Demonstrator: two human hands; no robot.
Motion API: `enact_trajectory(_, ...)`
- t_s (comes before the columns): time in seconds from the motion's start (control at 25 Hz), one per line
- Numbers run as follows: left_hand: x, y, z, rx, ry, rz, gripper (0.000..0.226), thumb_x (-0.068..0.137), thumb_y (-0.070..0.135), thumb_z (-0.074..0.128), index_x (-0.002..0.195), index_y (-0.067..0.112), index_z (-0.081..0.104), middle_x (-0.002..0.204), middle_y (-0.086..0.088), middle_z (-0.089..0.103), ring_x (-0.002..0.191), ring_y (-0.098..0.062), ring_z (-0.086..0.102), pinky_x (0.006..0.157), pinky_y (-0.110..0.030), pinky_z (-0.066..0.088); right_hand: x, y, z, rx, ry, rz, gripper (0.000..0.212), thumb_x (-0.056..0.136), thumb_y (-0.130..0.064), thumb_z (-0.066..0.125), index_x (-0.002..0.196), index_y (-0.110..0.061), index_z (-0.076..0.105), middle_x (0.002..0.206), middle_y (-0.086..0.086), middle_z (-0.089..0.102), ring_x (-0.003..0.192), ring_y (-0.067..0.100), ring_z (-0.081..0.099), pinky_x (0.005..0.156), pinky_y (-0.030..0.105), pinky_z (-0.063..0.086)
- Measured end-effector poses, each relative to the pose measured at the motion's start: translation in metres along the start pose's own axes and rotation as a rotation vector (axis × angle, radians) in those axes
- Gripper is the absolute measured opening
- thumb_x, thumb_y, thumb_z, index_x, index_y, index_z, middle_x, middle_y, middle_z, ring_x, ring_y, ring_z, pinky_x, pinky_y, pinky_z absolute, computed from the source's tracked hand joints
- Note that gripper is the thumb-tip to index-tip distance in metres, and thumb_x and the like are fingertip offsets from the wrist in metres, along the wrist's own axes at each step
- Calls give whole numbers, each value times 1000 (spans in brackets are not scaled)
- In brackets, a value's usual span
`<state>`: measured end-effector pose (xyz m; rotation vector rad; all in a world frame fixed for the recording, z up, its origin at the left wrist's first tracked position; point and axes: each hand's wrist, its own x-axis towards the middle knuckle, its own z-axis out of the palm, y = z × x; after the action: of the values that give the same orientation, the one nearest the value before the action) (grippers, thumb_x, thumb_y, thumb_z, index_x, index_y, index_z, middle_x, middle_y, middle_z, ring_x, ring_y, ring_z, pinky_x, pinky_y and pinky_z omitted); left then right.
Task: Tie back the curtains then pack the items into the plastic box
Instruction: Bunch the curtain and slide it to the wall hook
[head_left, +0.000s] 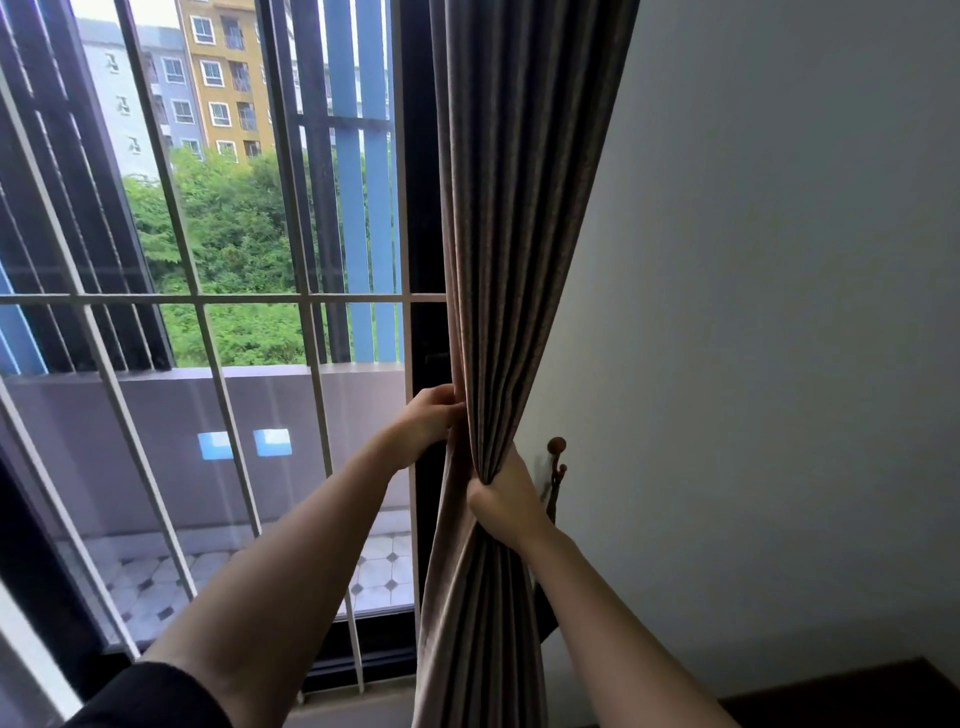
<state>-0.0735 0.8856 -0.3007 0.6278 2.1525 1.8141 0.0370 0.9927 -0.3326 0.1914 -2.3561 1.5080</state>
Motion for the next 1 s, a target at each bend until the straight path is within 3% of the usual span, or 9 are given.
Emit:
enact_trajectory(0.12, -8, -6, 10, 36, 3, 55, 12, 96, 8, 48, 104, 6, 57, 85, -5, 61, 80, -19, 59, 75, -32, 48, 2, 7, 8, -10, 71, -67, 60, 82, 3, 52, 137, -16, 36, 119, -3, 48, 112, 12, 52, 97, 22, 46)
enact_trajectory(0.28, -18, -8, 15, -286, -143, 59, 33, 96, 31, 38, 98, 3, 55, 87, -13, 51, 83, -30, 45, 77, -32, 40, 9, 19, 17, -69, 161, -91, 66, 78, -3, 52, 140, -14, 34, 136, 6, 43, 126, 17, 45, 105, 33, 42)
enact_trajectory(0.36, -24, -11, 16, -351, -230, 86, 54, 93, 49, 36, 120, 6, 54, 103, -8, 57, 98, -23, 52, 91, -33, 42, 14, 22, 18, -46, 179, -94, 69, 76, 3, 51, 140, -15, 34, 134, 5, 44, 126, 16, 45, 106, 31, 41)
enact_trajectory(0.44, -27, -9, 18, -211, -266, 101, 75, 82, 69, 40, 133, 14, 45, 119, 1, 56, 113, -12, 53, 103, -26, 40, 17, 25, 20, -35, 171, -113, 68, 76, 2, 48, 141, -14, 33, 135, 7, 45, 128, 17, 44, 108, 35, 40)
enact_trajectory(0.52, -23, -3, 19, 75, -256, 140, 88, 59, 77, 63, 121, 17, 49, 113, -1, 53, 107, -12, 54, 94, -25, 44, 20, 28, 25, -26, 142, -117, 66, 72, -3, 43, 138, -7, 36, 126, 10, 53, 123, 18, 49, 103, 39, 45)
enact_trajectory(0.6, -15, 2, 21, 257, -143, 143, 70, 53, 72, 74, 98, 21, 55, 101, -7, 53, 94, -18, 57, 85, -32, 50, 18, 31, 30, -21, 111, -114, 64, 64, -2, 42, 128, -4, 43, 108, 12, 57, 104, 20, 57, 88, 38, 53)
enact_trajectory(0.72, -6, -2, 25, 289, 113, 84, 85, 49, 73, 75, 108, 17, 54, 106, -6, 61, 97, -20, 62, 89, -43, 54, 15, 37, 33, 32, 96, -155, 64, 59, -1, 45, 122, -3, 43, 97, 7, 56, 87, 10, 57, 74, 23, 52)
enact_trajectory(0.84, -6, -5, 32, 189, 253, 69, 86, 48, 65, 79, 115, 17, 53, 103, 0, 65, 96, -16, 64, 89, -40, 54, 11, 44, 38, 57, 86, -152, 52, 62, 1, 47, 114, 0, 48, 90, -2, 54, 82, -2, 52, 71, 11, 44)
enact_trajectory(1.0, -9, 0, 36, 51, 270, 74, 64, 54, 52, 79, 106, 19, 59, 96, 2, 67, 92, -16, 65, 86, -38, 54, 7, 48, 42, 93, 11, -139, 50, 74, -10, 52, 124, -8, 47, 107, 5, 57, 100, 9, 56, 84, 16, 46)
